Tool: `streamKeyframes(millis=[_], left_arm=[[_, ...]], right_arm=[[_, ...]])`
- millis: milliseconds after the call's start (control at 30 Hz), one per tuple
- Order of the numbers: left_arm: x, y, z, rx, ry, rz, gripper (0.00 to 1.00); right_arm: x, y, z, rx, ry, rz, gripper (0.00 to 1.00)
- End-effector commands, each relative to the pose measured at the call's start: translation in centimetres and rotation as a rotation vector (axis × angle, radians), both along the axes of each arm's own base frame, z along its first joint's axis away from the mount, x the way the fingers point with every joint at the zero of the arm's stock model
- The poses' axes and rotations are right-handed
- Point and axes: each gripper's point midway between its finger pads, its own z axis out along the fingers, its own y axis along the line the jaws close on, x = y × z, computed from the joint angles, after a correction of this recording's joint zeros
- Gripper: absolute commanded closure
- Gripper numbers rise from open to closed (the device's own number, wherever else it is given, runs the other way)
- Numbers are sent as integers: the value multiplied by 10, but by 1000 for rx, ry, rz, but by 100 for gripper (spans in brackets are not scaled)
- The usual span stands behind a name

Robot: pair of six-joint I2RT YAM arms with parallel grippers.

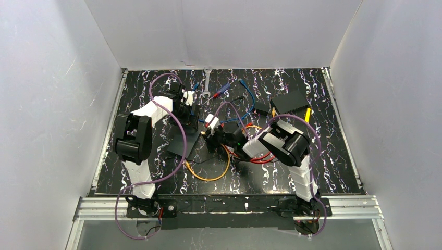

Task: Insert the plug into the switch port
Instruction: Insert the connector into the switch port.

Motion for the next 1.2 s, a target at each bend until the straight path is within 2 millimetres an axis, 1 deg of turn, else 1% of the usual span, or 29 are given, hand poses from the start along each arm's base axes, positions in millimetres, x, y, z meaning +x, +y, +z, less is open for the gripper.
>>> streamKeyframes(millis=[0, 167, 267, 333, 400, 433, 500, 633, 733, 833, 900, 1000, 1100, 1133, 1167], left_arm=[[-57, -43, 4, -84, 186, -103, 16], [-48, -19, 0, 55, 137, -84, 15], [-41, -5, 4, 129, 90, -57, 13], [-37, 5, 10, 179, 58, -34, 12], [-33, 12, 18, 209, 23, -19, 10], [-30, 18, 24, 238, -7, -6, 9], [-27, 27, 37, 270, -58, 20, 7], [-23, 41, 72, 302, -179, 78, 2], [-26, 48, 93, 301, -244, 110, 2], [-31, 51, 119, 270, -320, 140, 2], [-37, 52, 137, 238, -373, 163, 2], [-52, 55, 164, 181, -462, 196, 2], [-74, 55, 185, 82, -554, 221, 2], [-82, 54, 189, 44, -586, 220, 2], [-89, 53, 199, 3, -636, 221, 2]], right_arm=[[10, 37, 65, 203, -105, 42, 99], [-8, 37, 52, 150, -53, 68, 99], [-17, 33, 43, 129, -28, 63, 99], [-19, 29, 39, 113, -7, 50, 94], [-20, 24, 37, 93, 10, 36, 87], [-20, 21, 38, 86, 13, 24, 82], [-19, 14, 46, 79, 7, -2, 75], [-19, -1, 58, 40, 1, -43, 58], [-17, -14, 67, 18, 3, -92, 48], [-18, -29, 74, -28, 14, -135, 39], [-15, -41, 82, -57, 16, -184, 36], [-10, -57, 91, -106, 34, -265, 32], [-5, -69, 98, -143, 78, -355, 31], [-4, -71, 98, -152, 97, -378, 31], [-2, -72, 99, -151, 118, -405, 31]])
